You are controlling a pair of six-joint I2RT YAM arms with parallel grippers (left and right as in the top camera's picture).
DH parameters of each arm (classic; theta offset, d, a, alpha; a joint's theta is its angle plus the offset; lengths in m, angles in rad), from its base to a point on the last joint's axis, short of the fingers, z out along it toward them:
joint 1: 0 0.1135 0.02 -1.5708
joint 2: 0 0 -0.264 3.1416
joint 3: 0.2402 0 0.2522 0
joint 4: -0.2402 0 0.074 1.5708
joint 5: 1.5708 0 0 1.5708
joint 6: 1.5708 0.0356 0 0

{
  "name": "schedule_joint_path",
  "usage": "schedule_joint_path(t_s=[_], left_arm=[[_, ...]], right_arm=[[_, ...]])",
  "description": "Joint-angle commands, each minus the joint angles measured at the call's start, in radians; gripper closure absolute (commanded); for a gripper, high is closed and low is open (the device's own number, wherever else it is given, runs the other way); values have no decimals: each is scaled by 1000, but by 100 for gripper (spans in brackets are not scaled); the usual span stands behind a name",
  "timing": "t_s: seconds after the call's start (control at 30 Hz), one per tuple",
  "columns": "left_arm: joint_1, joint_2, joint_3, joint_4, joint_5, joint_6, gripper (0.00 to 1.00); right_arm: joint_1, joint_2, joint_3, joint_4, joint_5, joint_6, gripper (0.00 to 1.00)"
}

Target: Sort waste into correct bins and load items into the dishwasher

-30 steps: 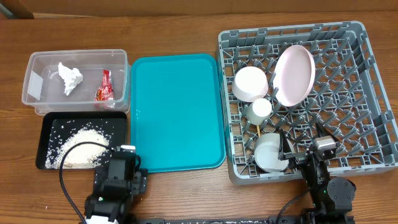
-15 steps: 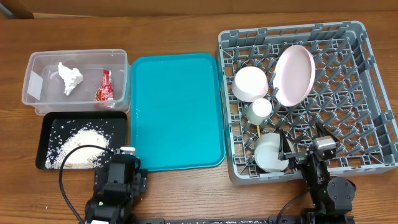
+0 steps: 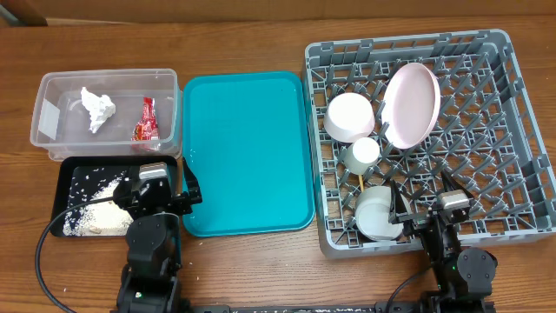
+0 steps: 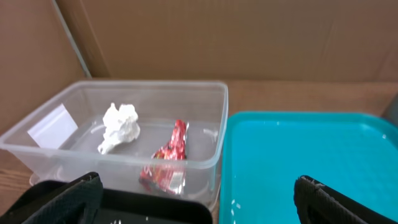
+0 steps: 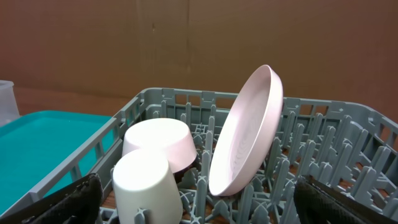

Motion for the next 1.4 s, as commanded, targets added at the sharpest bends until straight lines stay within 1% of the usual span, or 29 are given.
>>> schedule_joint_path(t_s=[0.0, 0.1, 0.27, 0.47, 0.57, 0.73, 0.93, 1.1, 1.37], left_arm=[[-4, -29, 4, 3, 0, 5, 0], [17, -50, 2, -19, 0, 5, 0], [50, -87, -28, -14, 0, 5, 0], [55, -174, -161, 23, 1, 4, 0], [55, -214, -225, 72, 1, 4, 0], [63, -273, -224, 38, 0, 4, 0], [111, -375, -224, 6, 0, 5, 0], [119, -480, -224, -146, 0, 5, 0], [141, -500, -224, -140, -2, 4, 0]], right_arm=[[0, -10, -10, 4, 1, 4, 0], [0, -10, -10, 4, 1, 4, 0], [0, -10, -10, 4, 1, 4, 0], [0, -10, -10, 4, 1, 4, 0], [0, -10, -10, 4, 1, 4, 0], [0, -10, -10, 4, 1, 4, 0], [0, -10, -10, 4, 1, 4, 0], [0, -10, -10, 4, 1, 4, 0], [0, -10, -10, 4, 1, 4, 0]])
